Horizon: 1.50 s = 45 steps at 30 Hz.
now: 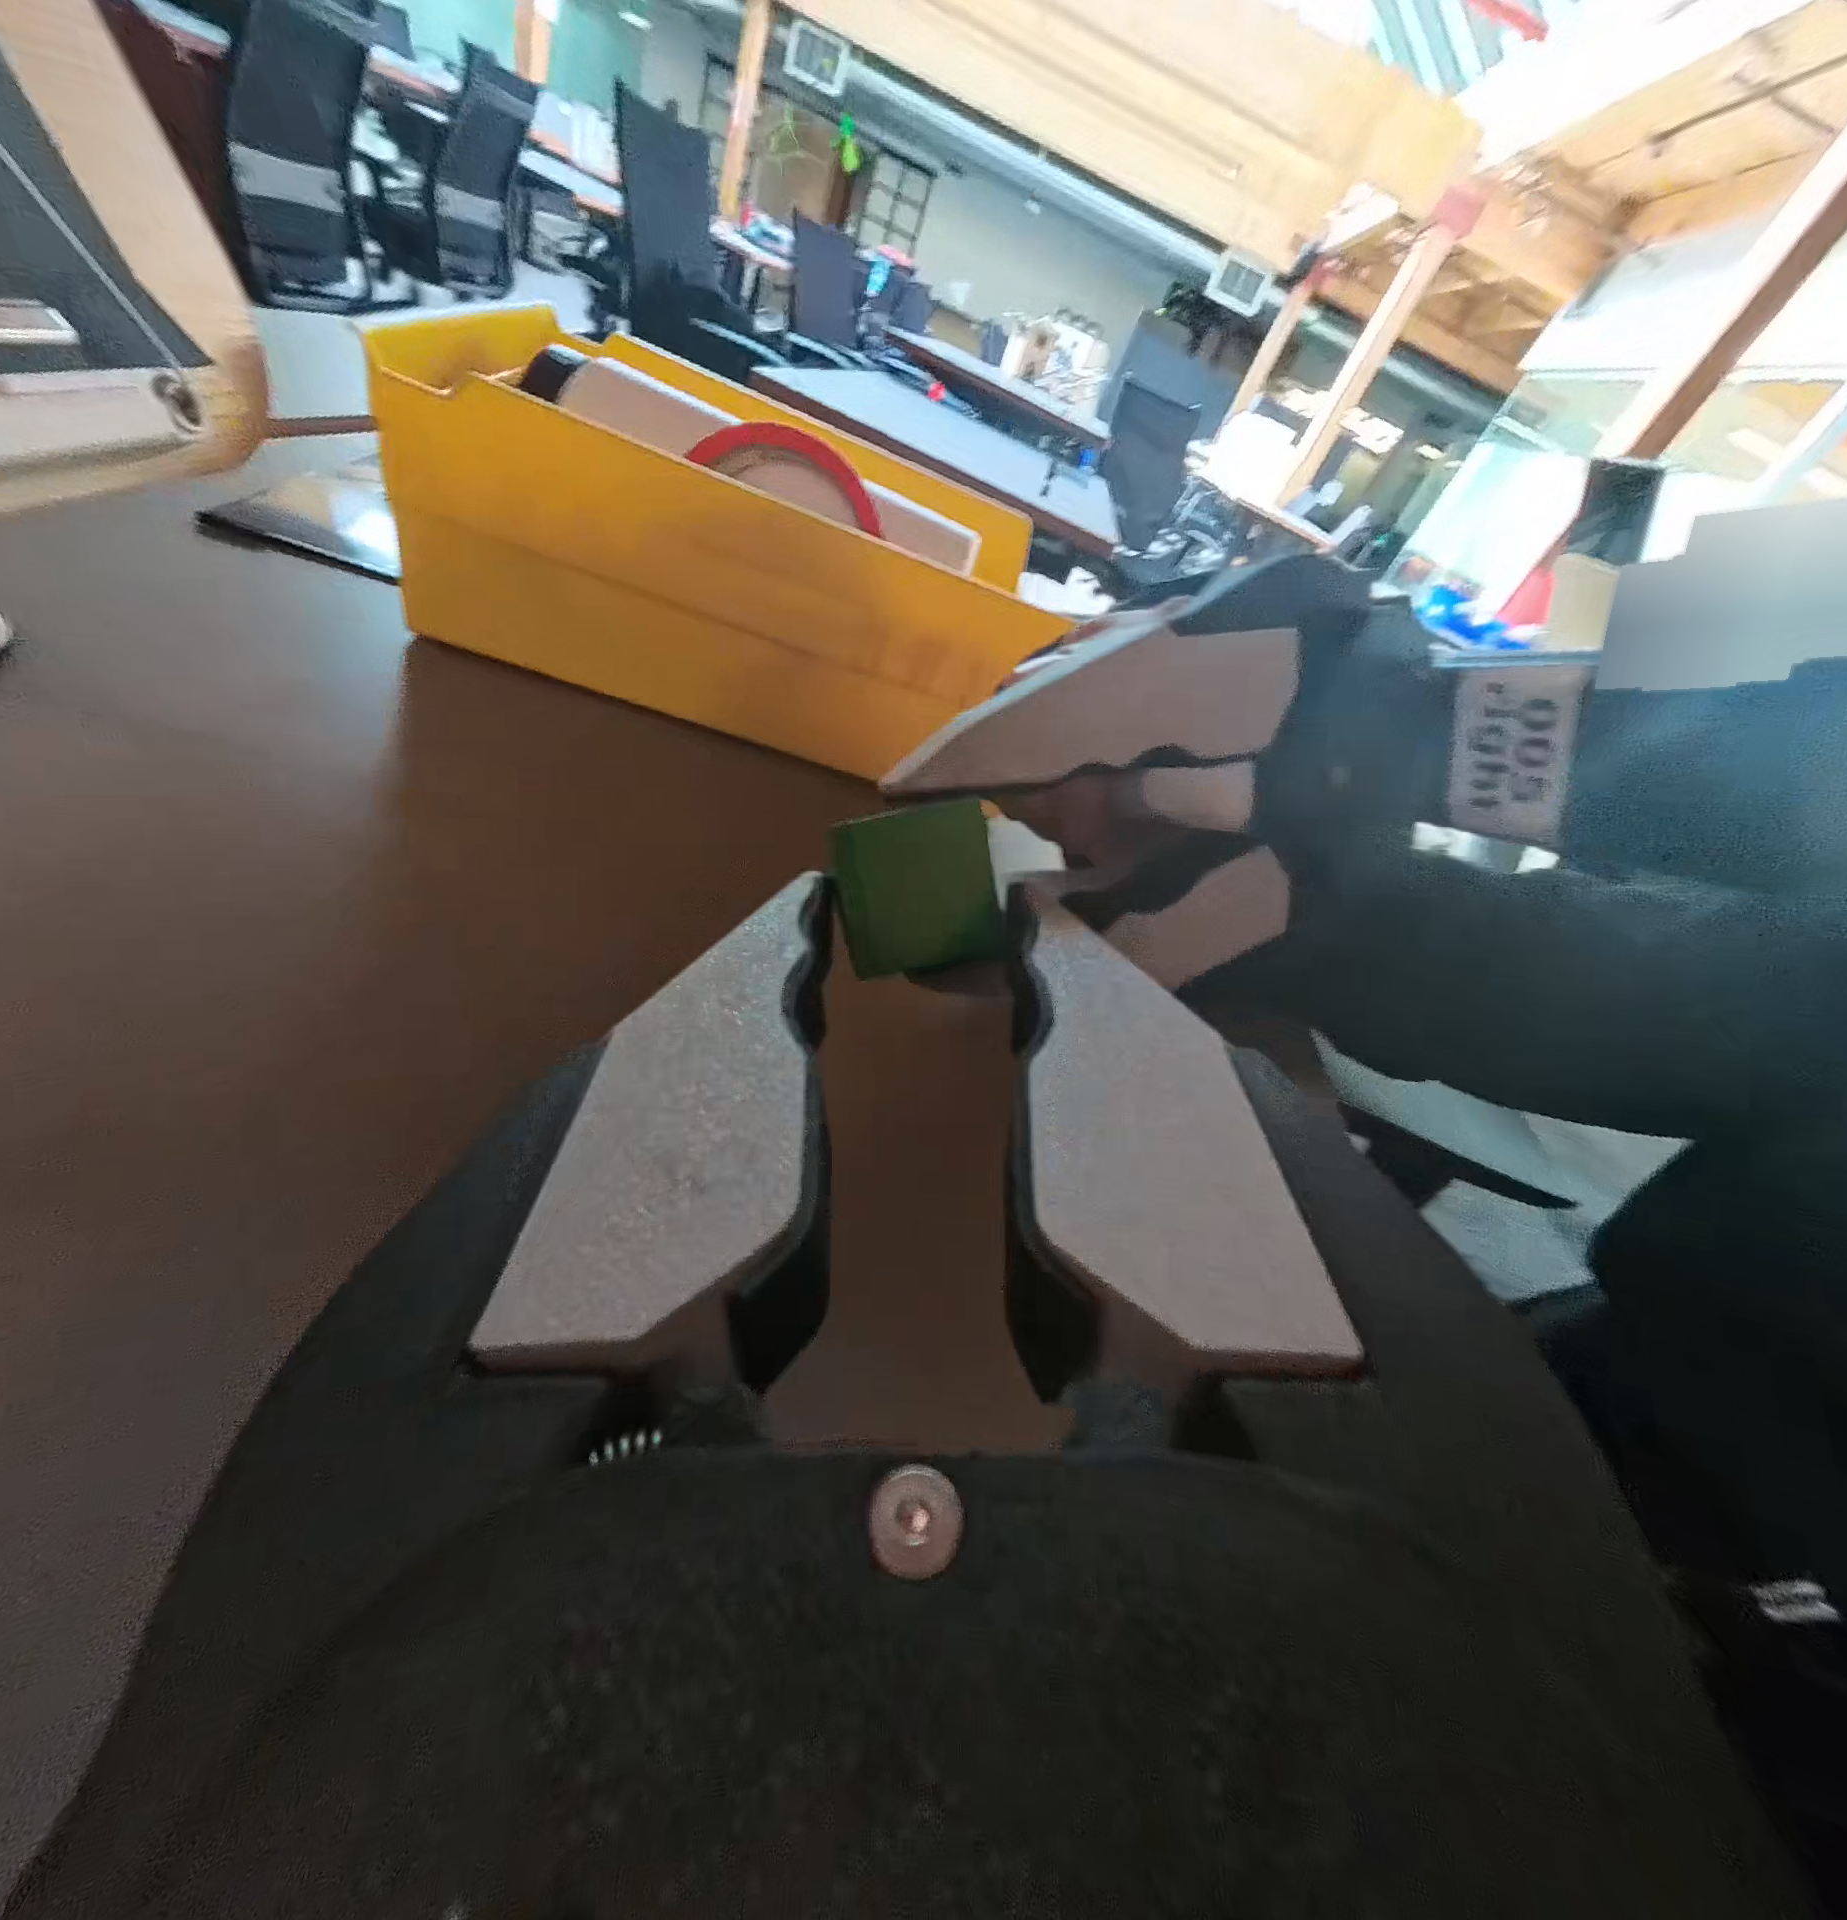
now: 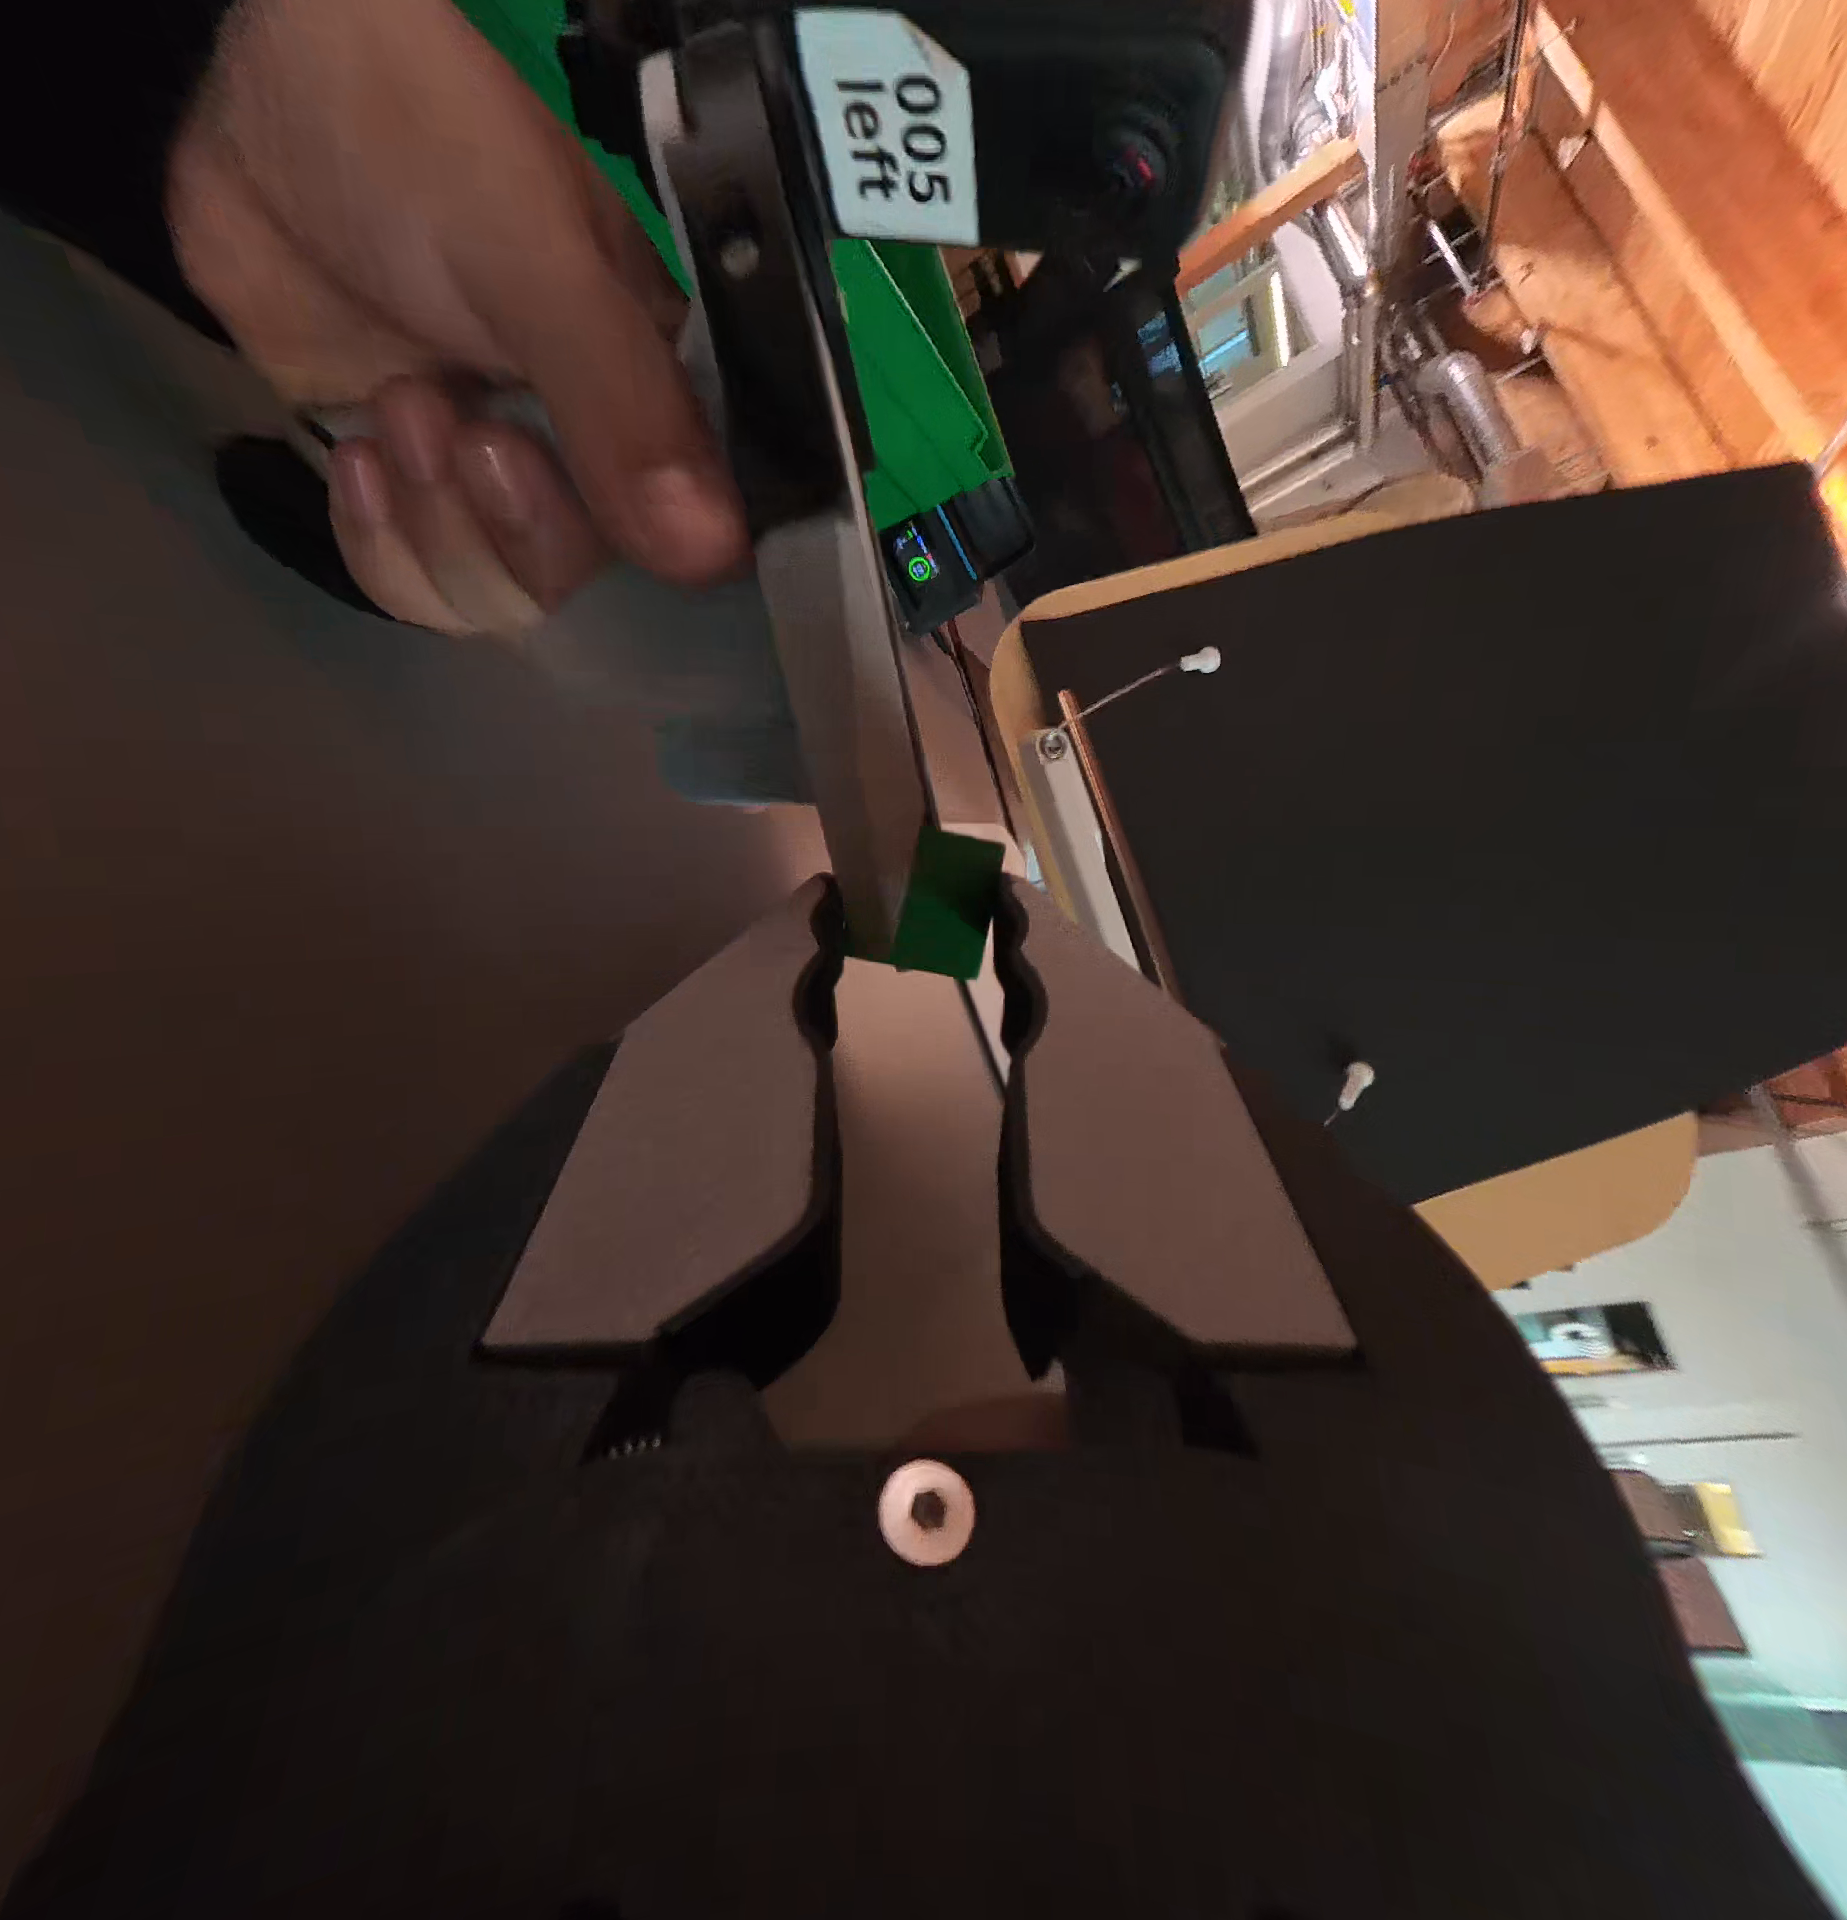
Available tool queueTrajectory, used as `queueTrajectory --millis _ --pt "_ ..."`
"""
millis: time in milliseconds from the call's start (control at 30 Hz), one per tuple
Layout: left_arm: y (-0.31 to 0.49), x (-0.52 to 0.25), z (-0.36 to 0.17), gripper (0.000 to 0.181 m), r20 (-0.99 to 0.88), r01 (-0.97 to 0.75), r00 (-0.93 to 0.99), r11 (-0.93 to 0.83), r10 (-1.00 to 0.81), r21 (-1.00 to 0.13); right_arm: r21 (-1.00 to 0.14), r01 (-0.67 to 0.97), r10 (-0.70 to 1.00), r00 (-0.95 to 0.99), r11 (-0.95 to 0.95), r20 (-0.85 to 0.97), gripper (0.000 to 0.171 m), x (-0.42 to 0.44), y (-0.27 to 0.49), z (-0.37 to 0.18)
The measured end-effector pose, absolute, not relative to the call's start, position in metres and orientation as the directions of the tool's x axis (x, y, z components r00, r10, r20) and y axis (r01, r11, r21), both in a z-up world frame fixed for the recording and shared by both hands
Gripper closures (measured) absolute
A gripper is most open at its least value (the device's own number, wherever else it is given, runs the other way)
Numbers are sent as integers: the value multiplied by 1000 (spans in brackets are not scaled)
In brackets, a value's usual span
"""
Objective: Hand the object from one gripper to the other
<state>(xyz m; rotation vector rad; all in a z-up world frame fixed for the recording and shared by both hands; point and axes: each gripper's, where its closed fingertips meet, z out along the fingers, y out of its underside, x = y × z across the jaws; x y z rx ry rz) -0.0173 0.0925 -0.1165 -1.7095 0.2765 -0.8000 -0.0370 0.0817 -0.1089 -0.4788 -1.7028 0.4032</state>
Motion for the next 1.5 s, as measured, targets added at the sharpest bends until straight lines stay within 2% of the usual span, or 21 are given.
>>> queueTrajectory --millis 100,133,233,333,433,533,600,667,767,800,833,933,1000,1067,1133,1167,1233,1333,1400,1500 --pt "96 -22 -124 154 240 105 812 -271 -532 -957 -460 107 471 -134 881 872 146 -39 83 -115" --pt "97 -26 -124 154 178 53 840 -248 -513 -967 -485 100 495 -136 869 858 145 -39 83 -116" --pt "96 -41 -120 155 -62 -144 895 -153 -442 -978 -689 113 691 -248 716 679 147 -34 85 -120" --pt "87 -39 -99 155 -299 -317 866 21 -401 -948 -877 151 840 -400 456 367 141 -23 84 -115" --pt "69 -16 -82 155 -558 -496 739 255 -377 -830 -969 160 836 -543 188 72 136 -10 72 -100" --pt "72 -12 -91 155 -748 -702 611 258 -259 -664 -981 182 738 -654 -59 -166 131 1 59 -78" --pt "76 -10 -96 155 -822 -785 532 247 -202 -569 -964 215 688 -676 -157 -263 132 2 57 -71" --pt "79 -10 -96 155 -875 -845 466 227 -135 -485 -947 265 698 -644 -180 -312 130 -5 58 -78" --pt "89 -21 -104 154 -935 -930 347 104 -72 -353 -945 296 737 -607 -138 -298 121 -14 56 -91" --pt "90 -21 -107 154 -946 -943 317 83 -73 -322 -948 298 767 -580 -115 -275 126 -18 58 -95" --pt "92 -21 -110 154 -951 -951 298 66 -76 -303 -950 300 806 -540 -85 -242 144 -24 63 -100" --pt "96 -28 -113 155 -955 -957 289 0 -61 -290 -960 280 871 -475 10 -129 148 -31 73 -107" --pt "97 -30 -108 153 -932 -933 359 10 -44 -360 -968 228 890 -456 105 -11 148 -31 76 -103" --pt "95 -31 -107 151 -836 -838 539 37 -106 -545 -949 169 904 -386 266 185 148 -32 84 -100" --pt "92 -28 -115 142 -618 -640 735 19 -280 -768 -882 110 863 -295 458 411 149 -32 91 -97" --pt "91 -26 -119 137 -479 -521 800 -21 -362 -854 -829 85 818 -247 553 520 148 -32 94 -96" --pt "87 -19 -122 128 -188 -276 842 -104 -505 -956 -676 38 670 -184 736 719 148 -30 91 -96" --pt "81 -9 -116 117 137 1 778 -217 -613 -976 -461 0 459 -102 887 883 148 -28 83 -97" --pt "79 -4 -114 118 217 72 735 -244 -642 -967 -388 -21 385 -91 921 919 148 -28 76 -98" --pt "74 8 -117 127 247 76 678 -268 -692 -960 -306 -63 299 -94 950 949 148 -26 62 -103"
